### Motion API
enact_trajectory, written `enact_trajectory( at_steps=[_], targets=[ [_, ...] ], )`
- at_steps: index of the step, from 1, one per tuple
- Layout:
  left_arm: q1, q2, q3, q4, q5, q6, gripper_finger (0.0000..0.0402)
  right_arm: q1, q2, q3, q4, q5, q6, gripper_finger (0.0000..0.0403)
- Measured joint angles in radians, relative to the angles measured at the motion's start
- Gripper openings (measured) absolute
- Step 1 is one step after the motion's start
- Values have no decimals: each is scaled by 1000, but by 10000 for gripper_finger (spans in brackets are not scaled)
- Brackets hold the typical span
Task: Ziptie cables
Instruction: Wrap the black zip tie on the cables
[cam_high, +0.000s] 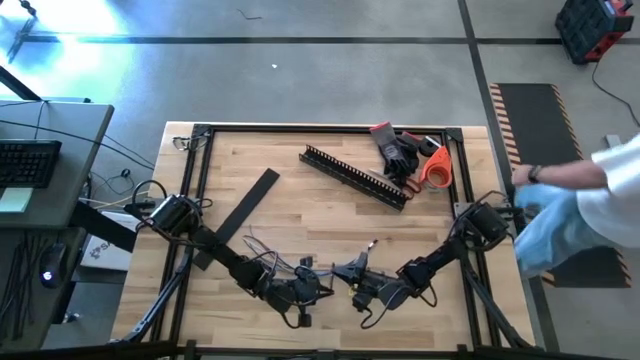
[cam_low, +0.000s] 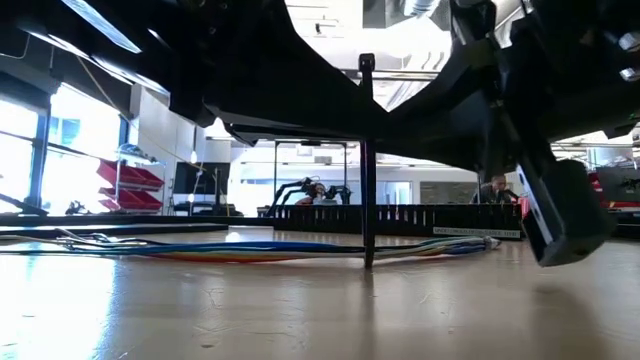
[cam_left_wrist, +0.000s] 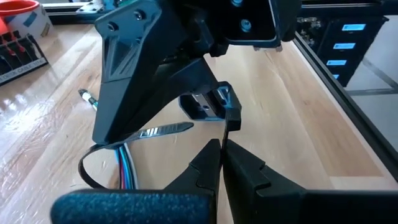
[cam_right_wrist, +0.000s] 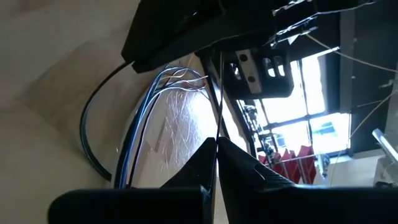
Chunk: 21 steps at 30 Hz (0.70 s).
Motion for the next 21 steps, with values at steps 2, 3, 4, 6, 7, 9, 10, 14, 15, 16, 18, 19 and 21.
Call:
enact_trajectory(
  at_steps=[2, 3, 4, 6, 7, 9, 10, 14, 15, 16, 18, 19, 21],
  targets=[
    [0, 0, 0, 0, 2, 0, 0, 4, 0, 0, -1, 0, 0, 0],
    [0, 0, 0, 0, 3, -2, 0, 4, 0, 0, -1, 1, -2, 0],
    [0, 0, 0, 0, 3, -6, 0, 4, 0, 0, -1, 3, -7, 0],
    [0, 0, 0, 0, 4, -11, 0, 5, 0, 0, -1, 4, -27, 0],
    [0, 0, 0, 0, 8, -16, 0, 5, 0, 0, 0, 5, -37, 0],
    [0, 0, 0, -1, 18, -18, 0, 5, 0, 0, 6, 5, -55, 0],
    [0, 0, 0, -2, 21, -22, 0, 5, 0, 0, 12, 5, -66, 0],
    [0, 0, 0, -2, 29, -25, 0, 5, 0, 0, 31, 3, -98, 0],
    [0, 0, 0, -3, 30, -25, 0, 5, 0, 0, 32, 3, -106, 0],
    [0, 0, 0, -3, 30, -26, 0, 5, 0, 0, 32, 3, -115, 0],
    [0, 0, 0, -3, 30, -26, 0, 5, 0, 0, 31, -1, -135, 0],
    [0, 0, 0, -3, 30, -26, 0, 5, 0, 0, 32, -4, -147, 0],
    [0, 0, 0, -3, 30, -26, 0, 5, 0, 0, 31, -14, -159, 0]
  ],
)
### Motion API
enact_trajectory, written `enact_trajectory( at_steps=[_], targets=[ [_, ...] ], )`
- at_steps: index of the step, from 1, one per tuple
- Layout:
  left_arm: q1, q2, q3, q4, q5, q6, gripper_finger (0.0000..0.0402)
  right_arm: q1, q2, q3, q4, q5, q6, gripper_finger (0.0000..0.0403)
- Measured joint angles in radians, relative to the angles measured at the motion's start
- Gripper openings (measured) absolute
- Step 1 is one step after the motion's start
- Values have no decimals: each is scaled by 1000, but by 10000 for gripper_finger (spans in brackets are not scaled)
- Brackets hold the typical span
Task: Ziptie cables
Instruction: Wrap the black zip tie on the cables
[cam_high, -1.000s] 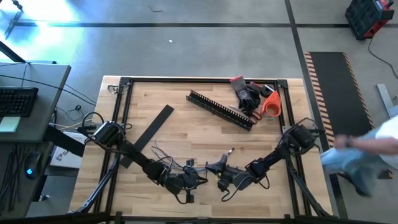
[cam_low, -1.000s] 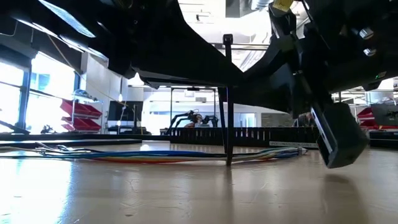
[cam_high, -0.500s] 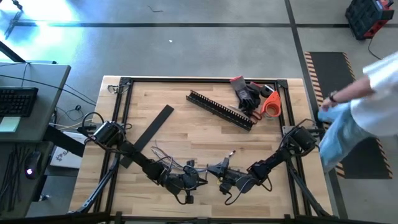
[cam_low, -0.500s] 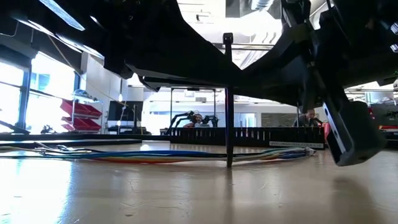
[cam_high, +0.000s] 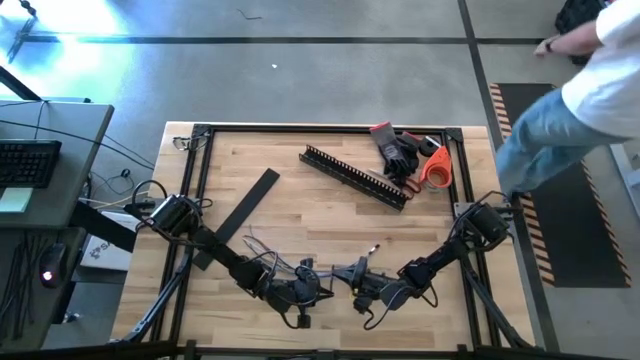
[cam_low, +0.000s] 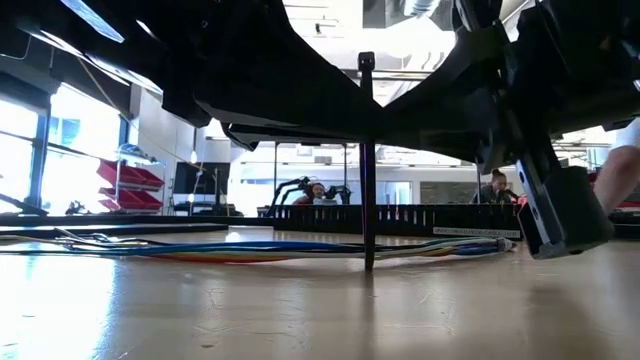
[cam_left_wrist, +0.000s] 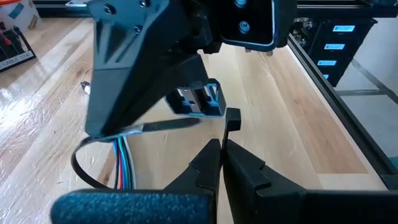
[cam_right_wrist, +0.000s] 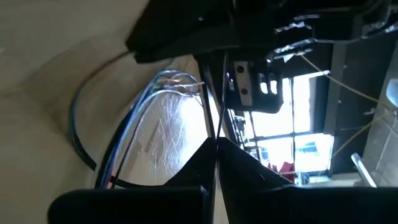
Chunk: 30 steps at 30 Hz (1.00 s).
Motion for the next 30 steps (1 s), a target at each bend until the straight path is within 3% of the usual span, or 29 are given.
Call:
enact_trajectory(
  at_steps=[21, 30],
  targets=[
    [0, 0, 0, -1, 1, -17, 0, 31, 0, 32, -2, -32, -68, 0],
    [18, 0, 0, 2, 96, -150, 0, 31, -1, 32, -11, -32, -128, 0]
  ],
)
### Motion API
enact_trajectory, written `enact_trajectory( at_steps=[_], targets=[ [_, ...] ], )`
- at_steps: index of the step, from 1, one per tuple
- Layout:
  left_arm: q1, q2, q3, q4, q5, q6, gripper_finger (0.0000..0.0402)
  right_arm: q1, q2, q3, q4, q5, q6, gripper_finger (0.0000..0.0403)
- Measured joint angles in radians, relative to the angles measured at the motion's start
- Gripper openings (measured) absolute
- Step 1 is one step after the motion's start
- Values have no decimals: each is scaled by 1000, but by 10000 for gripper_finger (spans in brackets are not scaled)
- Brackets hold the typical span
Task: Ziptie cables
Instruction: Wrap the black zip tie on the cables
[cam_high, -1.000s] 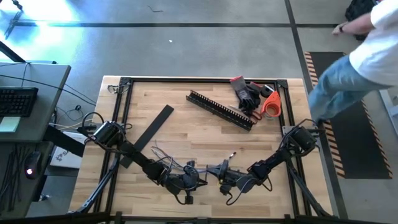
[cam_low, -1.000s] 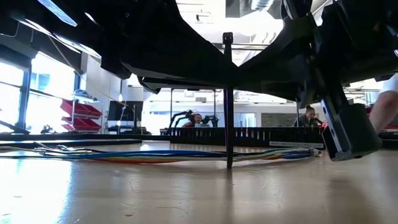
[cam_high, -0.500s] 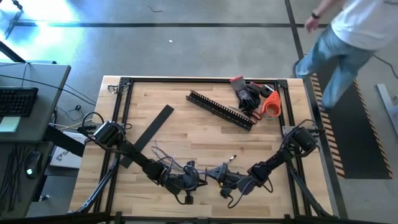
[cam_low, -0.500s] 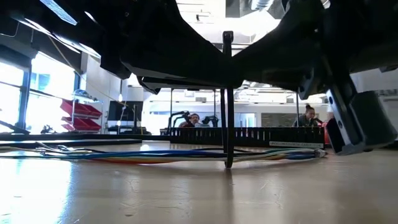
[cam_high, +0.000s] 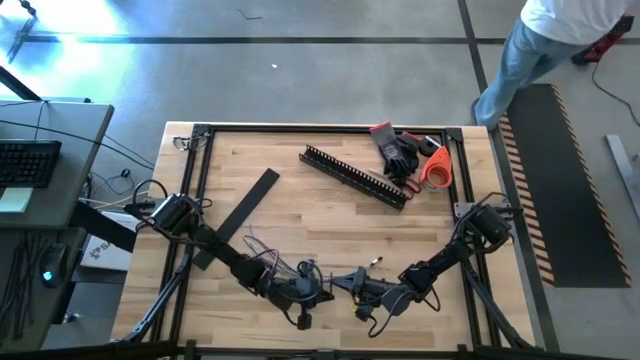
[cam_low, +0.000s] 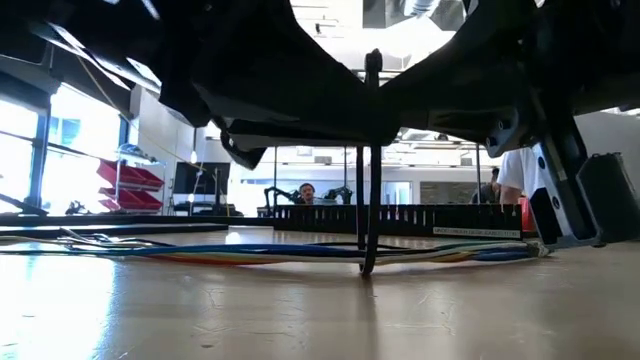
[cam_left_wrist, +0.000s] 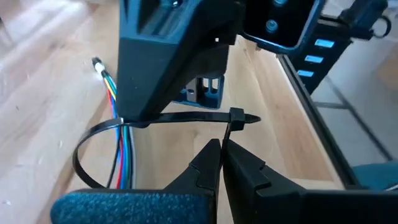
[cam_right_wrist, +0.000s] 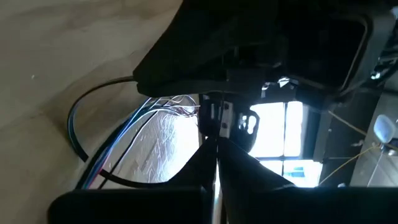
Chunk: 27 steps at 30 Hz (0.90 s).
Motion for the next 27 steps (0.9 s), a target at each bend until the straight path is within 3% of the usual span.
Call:
enact_trajectory(
  at_steps=[15, 21, 27],
  targets=[
    [6, 0, -24, 85, 66, -44, 0, 49, 0, 0, 47, 4, -179, 0],
    [8, 0, -95, 247, 64, -52, 0, 53, 0, 0, 39, -42, -192, 0],
    [8, 0, -103, 260, 66, -52, 0, 45, -1, 29, 37, -33, -170, 0]
  ],
)
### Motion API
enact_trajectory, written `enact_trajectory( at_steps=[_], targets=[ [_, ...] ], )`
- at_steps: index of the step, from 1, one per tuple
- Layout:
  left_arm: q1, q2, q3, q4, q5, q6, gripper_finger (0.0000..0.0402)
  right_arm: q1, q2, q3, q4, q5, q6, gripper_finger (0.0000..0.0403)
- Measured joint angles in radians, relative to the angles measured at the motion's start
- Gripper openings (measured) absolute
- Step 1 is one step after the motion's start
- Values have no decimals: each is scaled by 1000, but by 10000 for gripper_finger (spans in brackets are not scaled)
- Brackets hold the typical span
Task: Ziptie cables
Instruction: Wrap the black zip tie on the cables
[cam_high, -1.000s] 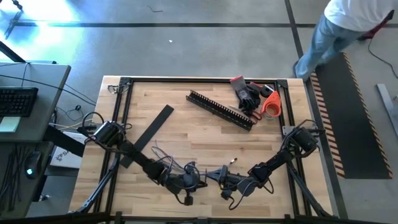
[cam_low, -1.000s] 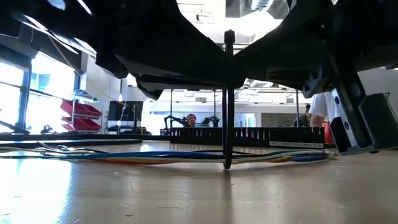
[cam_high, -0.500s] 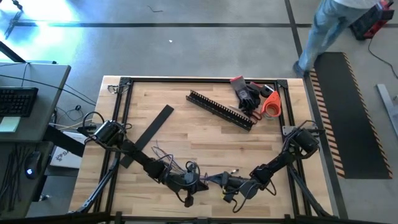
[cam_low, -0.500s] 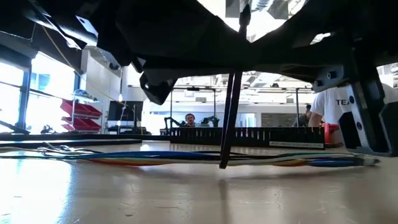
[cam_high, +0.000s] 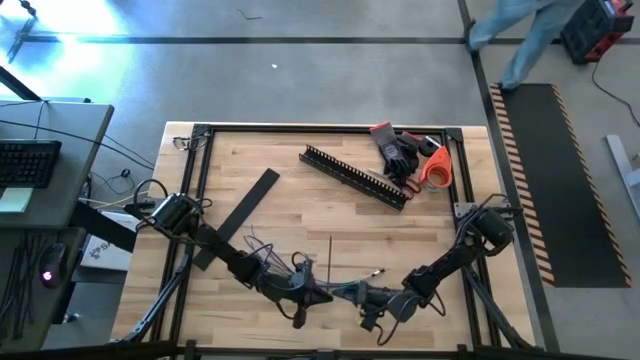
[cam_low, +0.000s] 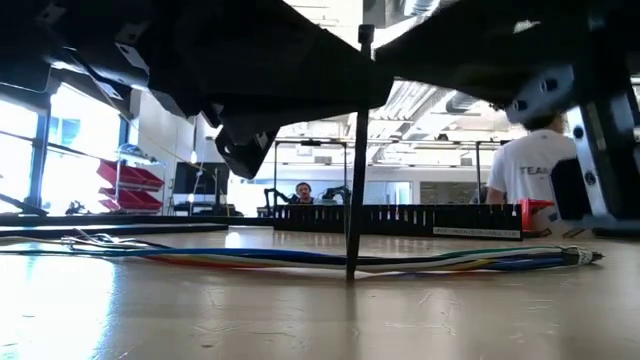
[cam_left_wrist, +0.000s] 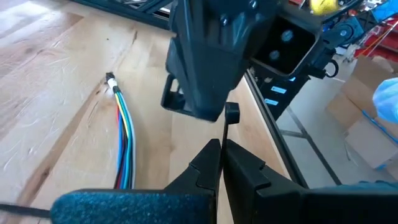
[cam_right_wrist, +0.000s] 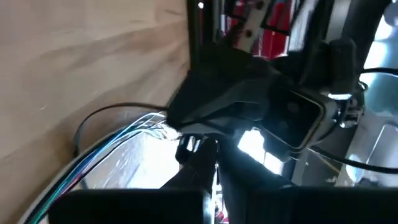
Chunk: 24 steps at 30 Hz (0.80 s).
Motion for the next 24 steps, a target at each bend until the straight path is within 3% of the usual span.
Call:
enact_trajectory(
  at_steps=[3, 7, 11, 14, 18, 21, 24],
  targets=[
    [0, 0, 0, -1, 1, 1, 0, -15, 0, 14, 0, 41, 145, 0],
    [-7, 0, 0, -5, 1, 1, 0, -58, -10, 16, -12, 162, 453, 3],
    [-11, 0, 0, -8, 1, 1, 0, -127, -66, -17, -109, 207, 744, 33],
    [-13, 0, 0, -9, 2, 2, 0, -203, -145, -46, -301, 65, 1054, 71],
    [-13, 0, 0, -11, 2, 2, 0, -338, -214, -51, -574, -294, 1433, 129],
    [-13, 0, 0, -11, 1, 11, 0, -427, -217, -52, -663, -522, 1586, 174],
    [-14, 0, 0, -11, 0, 11, 0, -479, -204, -52, -707, -574, 1666, 213]
  ],
)
